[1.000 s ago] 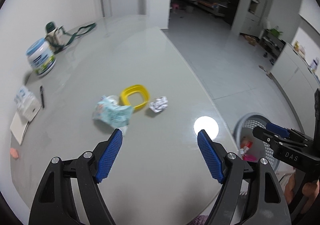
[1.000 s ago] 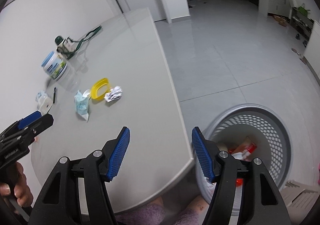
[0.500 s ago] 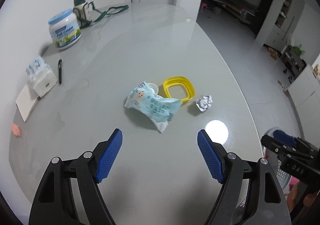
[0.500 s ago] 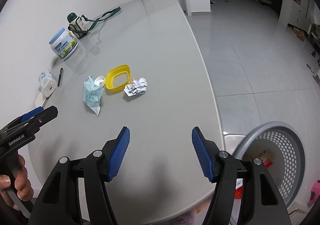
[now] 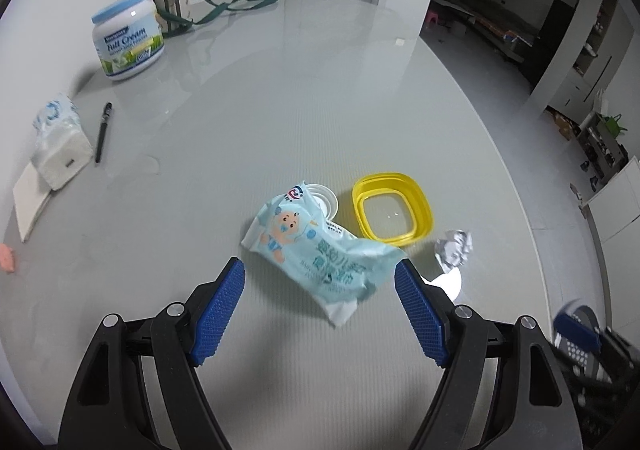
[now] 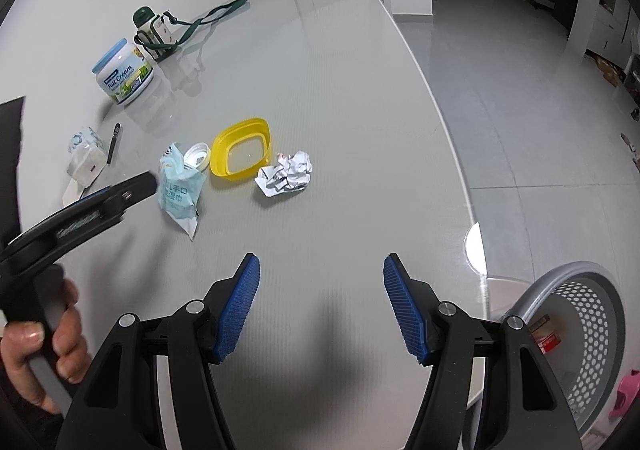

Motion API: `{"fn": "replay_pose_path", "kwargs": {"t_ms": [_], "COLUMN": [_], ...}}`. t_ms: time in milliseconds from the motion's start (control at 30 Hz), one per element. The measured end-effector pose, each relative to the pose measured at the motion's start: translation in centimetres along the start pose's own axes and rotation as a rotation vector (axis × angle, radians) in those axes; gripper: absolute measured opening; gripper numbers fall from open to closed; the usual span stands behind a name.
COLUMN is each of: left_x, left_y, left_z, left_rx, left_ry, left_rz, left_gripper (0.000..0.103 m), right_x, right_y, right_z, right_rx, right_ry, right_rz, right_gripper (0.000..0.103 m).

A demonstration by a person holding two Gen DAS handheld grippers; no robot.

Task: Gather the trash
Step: 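Grasp the blue wet-wipes pack with the left tool while the right tool grasps the crumpled white paper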

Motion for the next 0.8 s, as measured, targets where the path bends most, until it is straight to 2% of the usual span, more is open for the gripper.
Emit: {"fn": "replay_pose_path", "kwargs": {"t_ms": [233,800], "left_x": [0.3,2.7], "left_y": [0.8,7.0], "left_z": [3.4,1.2], "left_rx": [-0.017,-0.115], "left_ry": [0.029,0.021], "left_rz": [-0.020,-0.038], "left_gripper": [0.076,0.076], "right_x": [0.0,-2.2], "right_y": [-0.1,2.7], "right_z": [1.8,4.8], "right_rx": [0.002,-0.005], "right_ry": [0.023,-0.002], "right_rz": [0.030,-0.014], "right_gripper": [0.062,0.062]}}
Point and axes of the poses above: each gripper's, at about its wrist camera, not at the fingertips, and z roughly the way its jaws point, y to its left, x to its underside, the point moved 1 cm from there along z, roughly the way its jaws point, and after that the axes turned 10 degrees about z, right-handed, at the moved point
